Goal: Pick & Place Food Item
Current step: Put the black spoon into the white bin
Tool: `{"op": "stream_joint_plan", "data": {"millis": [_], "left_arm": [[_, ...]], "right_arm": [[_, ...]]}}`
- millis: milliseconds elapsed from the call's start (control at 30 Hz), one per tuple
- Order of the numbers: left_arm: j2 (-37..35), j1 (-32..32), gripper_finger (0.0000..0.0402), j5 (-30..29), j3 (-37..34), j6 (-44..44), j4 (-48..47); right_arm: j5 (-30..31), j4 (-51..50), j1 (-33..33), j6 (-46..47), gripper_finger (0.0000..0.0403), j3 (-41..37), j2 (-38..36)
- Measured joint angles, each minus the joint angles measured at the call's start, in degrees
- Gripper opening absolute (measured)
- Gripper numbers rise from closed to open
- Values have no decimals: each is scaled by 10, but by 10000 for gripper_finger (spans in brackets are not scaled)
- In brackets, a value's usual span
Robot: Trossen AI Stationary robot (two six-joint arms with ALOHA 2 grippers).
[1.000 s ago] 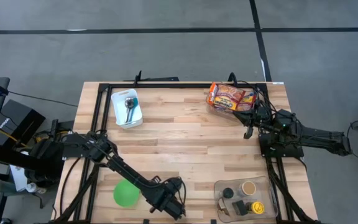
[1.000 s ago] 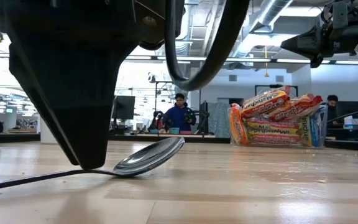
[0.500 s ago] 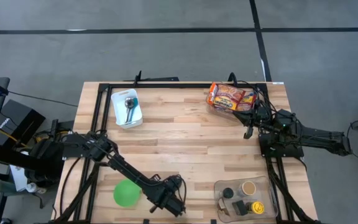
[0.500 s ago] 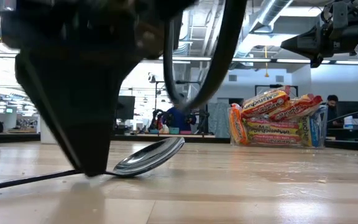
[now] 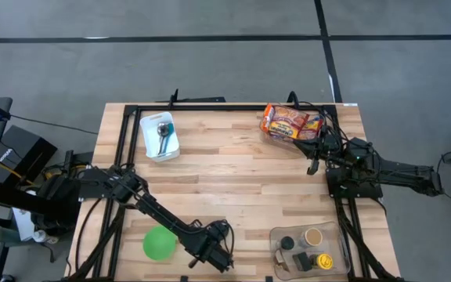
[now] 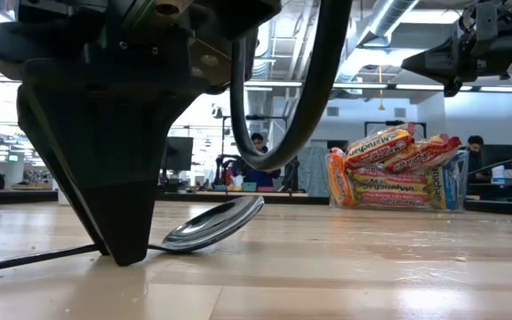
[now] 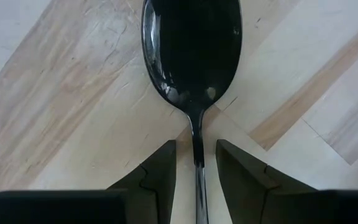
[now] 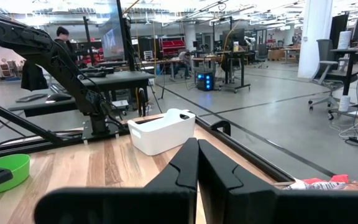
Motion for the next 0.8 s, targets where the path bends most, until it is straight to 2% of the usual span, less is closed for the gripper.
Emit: {"op": "stream_joint_plan", "data": {"millis": [267,800], "left_arm": [[0,0,106,1,0,0,-2],[1,2,39,11,-1,0,-7]], "right_arm": [[0,0,0,0,0,0,0],[0,0,0,0,0,0,0]]}}
